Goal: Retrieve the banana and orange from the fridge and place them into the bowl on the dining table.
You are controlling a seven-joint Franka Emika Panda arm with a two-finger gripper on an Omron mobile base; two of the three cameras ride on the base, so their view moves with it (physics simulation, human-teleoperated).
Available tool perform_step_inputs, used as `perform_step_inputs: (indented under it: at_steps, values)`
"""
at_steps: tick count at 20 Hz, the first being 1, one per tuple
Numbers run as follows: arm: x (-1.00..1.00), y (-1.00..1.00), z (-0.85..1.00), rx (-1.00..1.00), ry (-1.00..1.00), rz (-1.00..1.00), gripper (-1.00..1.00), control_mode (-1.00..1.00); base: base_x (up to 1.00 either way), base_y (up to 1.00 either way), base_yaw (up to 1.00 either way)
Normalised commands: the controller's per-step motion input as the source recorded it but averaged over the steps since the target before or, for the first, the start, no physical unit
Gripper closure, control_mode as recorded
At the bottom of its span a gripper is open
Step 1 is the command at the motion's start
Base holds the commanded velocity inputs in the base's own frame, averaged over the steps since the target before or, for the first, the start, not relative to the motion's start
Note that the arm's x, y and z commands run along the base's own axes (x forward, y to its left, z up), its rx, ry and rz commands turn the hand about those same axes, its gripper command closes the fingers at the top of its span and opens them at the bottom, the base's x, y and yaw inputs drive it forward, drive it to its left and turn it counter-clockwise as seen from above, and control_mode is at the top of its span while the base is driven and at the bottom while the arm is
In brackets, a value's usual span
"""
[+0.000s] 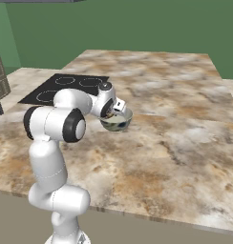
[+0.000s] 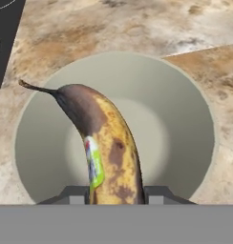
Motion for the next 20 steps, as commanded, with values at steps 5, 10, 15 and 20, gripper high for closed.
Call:
perform_step_inputs:
  at_steps: [5, 10, 15, 20]
  values:
    - [0.14, 0.00, -0.02, 0.00, 0.00, 0.00, -1.00, -1.00, 0.00, 0.00, 0.00]
    - [0.12, 0.00, 0.00, 0.00, 0.00, 0.00, -1.00, -1.00, 0.00, 0.00, 0.00]
    - [0.08, 0.00, 0.00, 0.00, 0.00, 0.00, -1.00, -1.00, 0.00, 0.00, 0.00]
    - [-0.24, 0.00, 0.21, 0.00, -0.01, 0.00, -1.00, -1.00, 0.00, 0.00, 0.00]
